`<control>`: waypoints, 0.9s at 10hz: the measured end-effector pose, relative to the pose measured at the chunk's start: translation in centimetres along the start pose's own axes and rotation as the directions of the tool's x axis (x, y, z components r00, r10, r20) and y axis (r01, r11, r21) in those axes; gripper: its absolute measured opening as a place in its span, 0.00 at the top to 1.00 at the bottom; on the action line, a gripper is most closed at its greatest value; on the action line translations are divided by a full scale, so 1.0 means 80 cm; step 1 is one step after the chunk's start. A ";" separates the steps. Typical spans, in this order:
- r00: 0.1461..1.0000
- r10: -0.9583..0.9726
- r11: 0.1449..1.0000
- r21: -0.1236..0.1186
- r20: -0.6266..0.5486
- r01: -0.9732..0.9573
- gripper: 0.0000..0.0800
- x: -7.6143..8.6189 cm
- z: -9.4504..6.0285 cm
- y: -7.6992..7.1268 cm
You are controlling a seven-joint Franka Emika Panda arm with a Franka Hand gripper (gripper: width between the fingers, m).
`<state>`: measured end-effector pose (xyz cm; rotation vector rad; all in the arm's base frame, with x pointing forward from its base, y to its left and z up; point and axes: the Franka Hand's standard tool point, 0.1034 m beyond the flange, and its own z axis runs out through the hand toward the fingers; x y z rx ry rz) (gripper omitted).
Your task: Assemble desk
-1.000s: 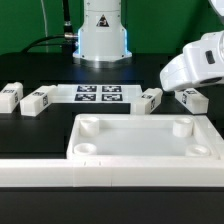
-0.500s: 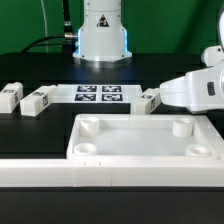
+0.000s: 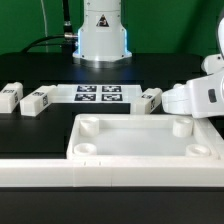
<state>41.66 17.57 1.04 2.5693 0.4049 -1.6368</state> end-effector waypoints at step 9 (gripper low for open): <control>1.000 -0.004 1.000 -0.003 0.008 0.004 0.64 -0.001 0.004 -0.002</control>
Offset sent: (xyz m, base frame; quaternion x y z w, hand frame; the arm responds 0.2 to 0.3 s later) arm -0.0021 -0.0017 -0.0019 -0.0054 0.0002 -0.0055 1.0000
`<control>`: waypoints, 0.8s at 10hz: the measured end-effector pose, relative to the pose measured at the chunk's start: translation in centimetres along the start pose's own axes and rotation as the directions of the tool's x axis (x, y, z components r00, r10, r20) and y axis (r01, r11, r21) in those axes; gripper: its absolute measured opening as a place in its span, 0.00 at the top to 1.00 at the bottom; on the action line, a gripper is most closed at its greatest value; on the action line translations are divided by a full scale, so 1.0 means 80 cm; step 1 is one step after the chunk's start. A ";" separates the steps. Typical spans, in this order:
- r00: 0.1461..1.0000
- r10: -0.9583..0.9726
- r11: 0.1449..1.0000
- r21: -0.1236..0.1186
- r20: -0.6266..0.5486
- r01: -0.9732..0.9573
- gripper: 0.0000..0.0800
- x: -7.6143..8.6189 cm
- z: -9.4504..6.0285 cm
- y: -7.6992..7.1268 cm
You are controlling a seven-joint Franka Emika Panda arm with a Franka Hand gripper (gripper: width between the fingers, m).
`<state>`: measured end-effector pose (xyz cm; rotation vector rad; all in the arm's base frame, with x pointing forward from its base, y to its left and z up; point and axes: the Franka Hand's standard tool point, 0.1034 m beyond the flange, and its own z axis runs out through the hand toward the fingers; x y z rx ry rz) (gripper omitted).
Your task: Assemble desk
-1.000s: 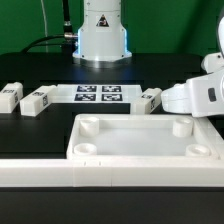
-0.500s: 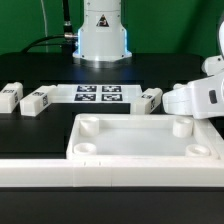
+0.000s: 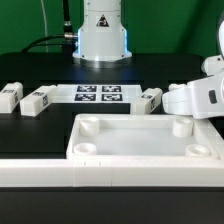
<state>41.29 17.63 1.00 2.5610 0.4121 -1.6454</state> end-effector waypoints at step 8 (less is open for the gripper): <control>0.996 -0.084 0.996 0.029 -0.029 0.085 0.64 -0.074 -0.069 0.031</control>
Offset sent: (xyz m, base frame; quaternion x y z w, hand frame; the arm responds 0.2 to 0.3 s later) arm 0.0042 -0.0043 0.0460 0.0283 -0.0239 -0.0287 0.9989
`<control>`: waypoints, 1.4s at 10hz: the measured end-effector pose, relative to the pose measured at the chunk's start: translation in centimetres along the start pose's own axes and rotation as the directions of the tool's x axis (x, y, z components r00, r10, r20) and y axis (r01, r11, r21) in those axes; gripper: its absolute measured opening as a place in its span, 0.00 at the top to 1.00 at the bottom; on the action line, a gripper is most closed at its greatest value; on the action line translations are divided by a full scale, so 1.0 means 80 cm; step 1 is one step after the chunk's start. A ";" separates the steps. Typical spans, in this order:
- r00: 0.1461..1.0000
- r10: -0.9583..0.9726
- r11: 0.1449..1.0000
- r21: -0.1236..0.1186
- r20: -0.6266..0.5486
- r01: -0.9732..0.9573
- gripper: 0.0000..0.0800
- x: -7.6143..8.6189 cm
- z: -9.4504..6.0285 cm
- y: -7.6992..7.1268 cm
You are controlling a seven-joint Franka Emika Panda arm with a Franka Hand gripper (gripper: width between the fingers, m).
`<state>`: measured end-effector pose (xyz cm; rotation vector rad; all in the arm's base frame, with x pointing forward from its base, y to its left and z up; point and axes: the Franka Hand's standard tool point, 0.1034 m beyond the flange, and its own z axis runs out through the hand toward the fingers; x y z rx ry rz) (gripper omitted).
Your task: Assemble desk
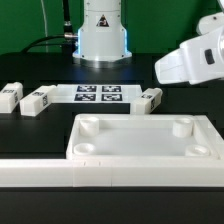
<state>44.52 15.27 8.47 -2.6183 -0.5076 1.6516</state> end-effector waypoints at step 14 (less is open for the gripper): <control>0.715 0.007 0.998 -0.038 -0.699 -0.047 0.64 -0.015 -0.120 0.041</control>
Offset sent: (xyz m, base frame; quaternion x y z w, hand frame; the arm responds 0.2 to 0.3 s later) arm 0.0219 -0.0162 0.0131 0.0420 -0.0049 -0.0311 0.9986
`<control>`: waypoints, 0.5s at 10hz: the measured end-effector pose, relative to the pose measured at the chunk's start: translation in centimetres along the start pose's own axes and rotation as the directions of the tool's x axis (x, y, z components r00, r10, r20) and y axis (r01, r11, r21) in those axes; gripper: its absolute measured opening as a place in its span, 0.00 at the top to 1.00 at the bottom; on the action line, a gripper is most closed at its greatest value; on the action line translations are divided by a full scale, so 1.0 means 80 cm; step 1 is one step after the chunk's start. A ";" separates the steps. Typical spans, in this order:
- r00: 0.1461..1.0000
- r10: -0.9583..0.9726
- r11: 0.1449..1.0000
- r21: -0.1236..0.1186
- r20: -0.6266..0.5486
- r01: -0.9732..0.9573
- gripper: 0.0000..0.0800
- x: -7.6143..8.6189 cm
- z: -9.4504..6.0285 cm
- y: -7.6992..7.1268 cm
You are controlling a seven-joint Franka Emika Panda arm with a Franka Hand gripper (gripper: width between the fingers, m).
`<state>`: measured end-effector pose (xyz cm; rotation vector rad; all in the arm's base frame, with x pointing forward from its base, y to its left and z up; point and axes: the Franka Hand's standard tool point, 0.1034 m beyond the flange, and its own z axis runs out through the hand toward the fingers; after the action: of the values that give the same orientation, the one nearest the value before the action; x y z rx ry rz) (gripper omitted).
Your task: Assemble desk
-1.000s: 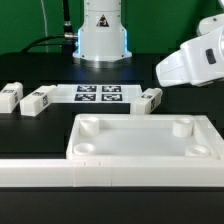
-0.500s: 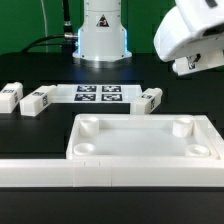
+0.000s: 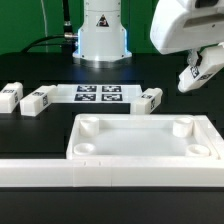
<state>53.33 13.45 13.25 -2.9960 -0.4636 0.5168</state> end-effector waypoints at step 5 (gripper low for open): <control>0.967 0.009 0.999 -0.034 -0.255 -0.019 0.64 0.018 -0.031 0.015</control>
Offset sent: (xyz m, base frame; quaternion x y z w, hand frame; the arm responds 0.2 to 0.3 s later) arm 0.0000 0.0000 0.0000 0.0000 0.1938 0.0000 0.9810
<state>55.78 12.67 15.01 -3.0418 -0.4348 0.1190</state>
